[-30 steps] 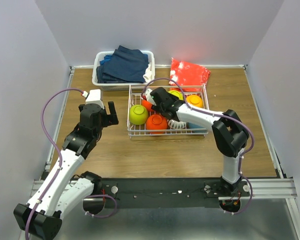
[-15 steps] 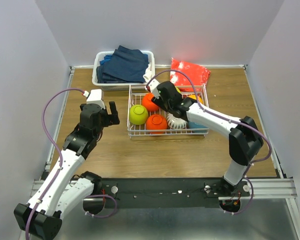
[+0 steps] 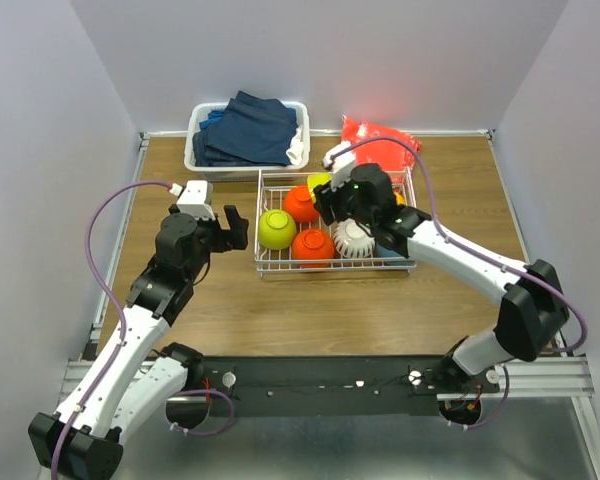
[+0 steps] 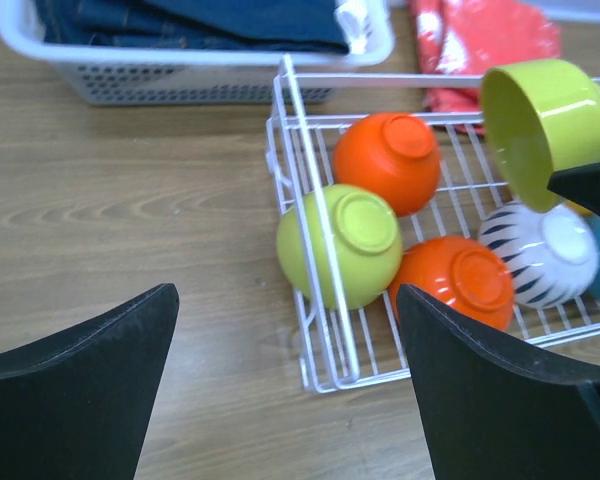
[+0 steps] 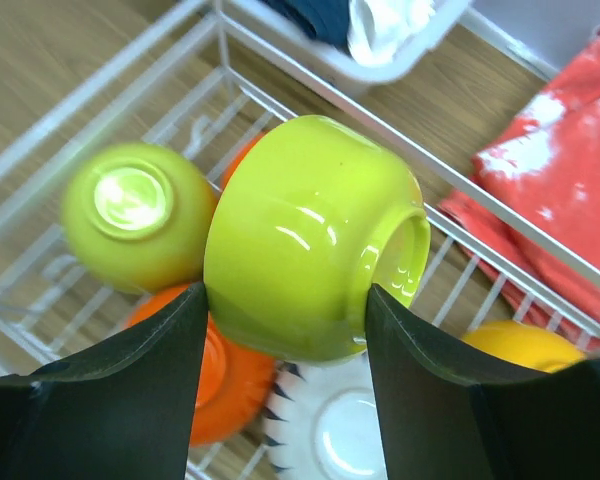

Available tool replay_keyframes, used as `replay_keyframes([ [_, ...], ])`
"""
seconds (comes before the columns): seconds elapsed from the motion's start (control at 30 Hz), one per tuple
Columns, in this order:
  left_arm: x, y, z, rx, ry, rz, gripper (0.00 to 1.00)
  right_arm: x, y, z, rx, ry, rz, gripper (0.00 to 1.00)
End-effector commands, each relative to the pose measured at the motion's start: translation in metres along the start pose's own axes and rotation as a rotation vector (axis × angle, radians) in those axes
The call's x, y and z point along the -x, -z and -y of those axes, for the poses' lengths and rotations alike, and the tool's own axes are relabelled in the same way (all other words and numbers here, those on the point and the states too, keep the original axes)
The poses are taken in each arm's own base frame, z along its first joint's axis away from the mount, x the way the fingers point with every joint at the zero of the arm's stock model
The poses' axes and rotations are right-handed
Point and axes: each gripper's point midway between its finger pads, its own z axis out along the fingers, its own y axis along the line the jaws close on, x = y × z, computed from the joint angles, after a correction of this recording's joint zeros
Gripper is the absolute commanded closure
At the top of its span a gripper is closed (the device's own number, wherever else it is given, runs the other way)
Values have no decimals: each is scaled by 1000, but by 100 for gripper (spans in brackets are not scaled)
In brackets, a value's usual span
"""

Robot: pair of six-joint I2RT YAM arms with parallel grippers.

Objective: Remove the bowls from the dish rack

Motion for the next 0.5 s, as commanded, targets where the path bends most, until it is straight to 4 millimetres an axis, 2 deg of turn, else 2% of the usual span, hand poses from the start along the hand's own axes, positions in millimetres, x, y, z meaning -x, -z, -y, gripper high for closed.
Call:
replay_keyframes([
  [0.0, 27, 5, 30, -166, 28, 133, 1, 64, 32, -12, 201, -259, 276, 59],
  [0.03, 35, 6, 33, -182, 34, 168, 1, 72, 38, -20, 263, -263, 316, 59],
  [0.23, 44, 2, 68, -369, 66, 196, 1, 90, 69, -40, 437, -330, 416, 59],
  [0.33, 46, -5, 84, -449, 86, 190, 1, 97, 81, -46, 500, -363, 455, 59],
  [0.47, 45, -15, 95, -506, 138, 192, 1, 102, 99, -48, 557, -408, 501, 59],
])
